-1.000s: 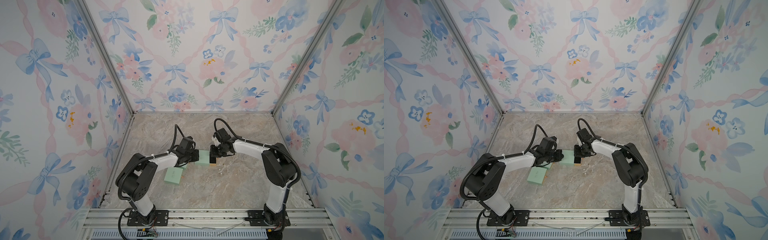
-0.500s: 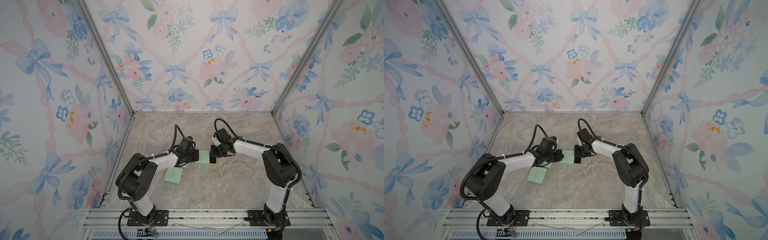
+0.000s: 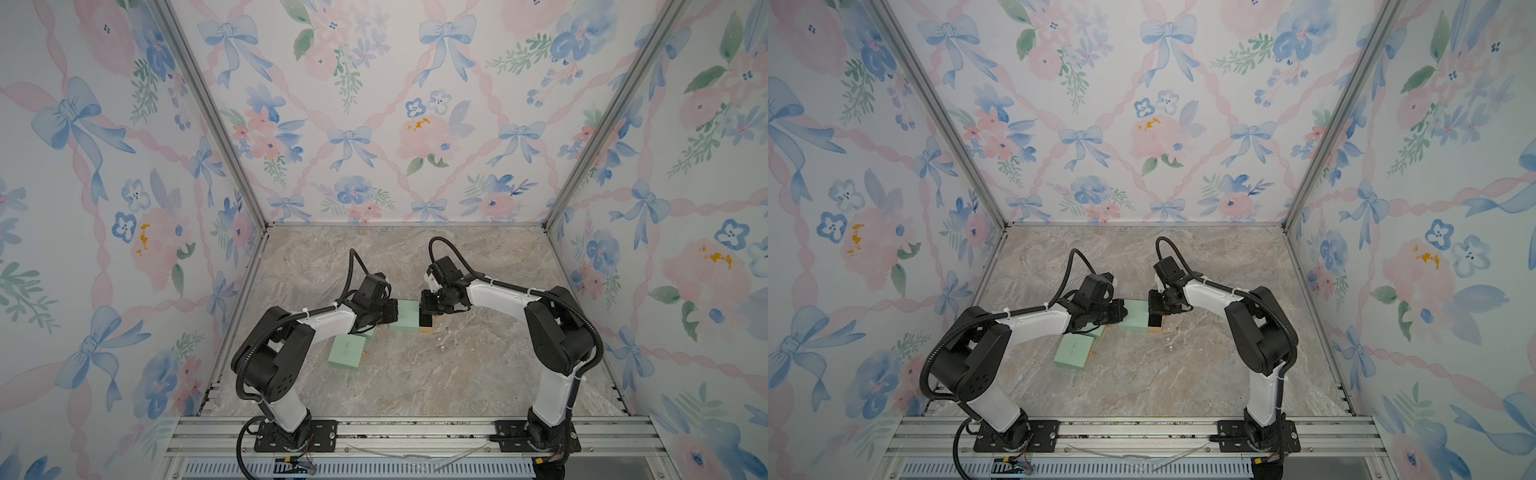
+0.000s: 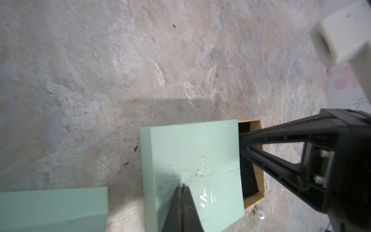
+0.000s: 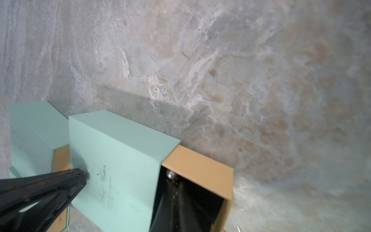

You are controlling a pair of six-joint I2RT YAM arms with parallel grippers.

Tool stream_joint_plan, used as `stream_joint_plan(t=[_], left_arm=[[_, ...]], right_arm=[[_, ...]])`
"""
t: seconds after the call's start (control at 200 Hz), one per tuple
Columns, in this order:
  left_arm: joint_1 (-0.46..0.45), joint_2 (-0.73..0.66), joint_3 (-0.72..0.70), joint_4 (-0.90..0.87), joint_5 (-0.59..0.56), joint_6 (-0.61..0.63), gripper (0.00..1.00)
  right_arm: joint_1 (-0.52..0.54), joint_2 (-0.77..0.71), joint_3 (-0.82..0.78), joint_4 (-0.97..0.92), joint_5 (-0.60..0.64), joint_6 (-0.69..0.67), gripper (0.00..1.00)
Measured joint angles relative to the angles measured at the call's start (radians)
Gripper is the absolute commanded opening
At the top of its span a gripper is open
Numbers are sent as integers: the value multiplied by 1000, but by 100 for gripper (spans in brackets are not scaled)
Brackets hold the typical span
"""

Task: Take out the earrings from the drawer-style jewelry box
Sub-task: Pick up the earring from the drawer.

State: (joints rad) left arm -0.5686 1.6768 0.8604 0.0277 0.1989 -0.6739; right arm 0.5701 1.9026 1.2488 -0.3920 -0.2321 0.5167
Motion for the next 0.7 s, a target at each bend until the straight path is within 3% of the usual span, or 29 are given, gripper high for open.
stream_joint_plan(t=[0.7], left_arm=[[0,0,0,0,0,0,0]], right_arm=[[-2,-47,-13,-1,1,0,3]])
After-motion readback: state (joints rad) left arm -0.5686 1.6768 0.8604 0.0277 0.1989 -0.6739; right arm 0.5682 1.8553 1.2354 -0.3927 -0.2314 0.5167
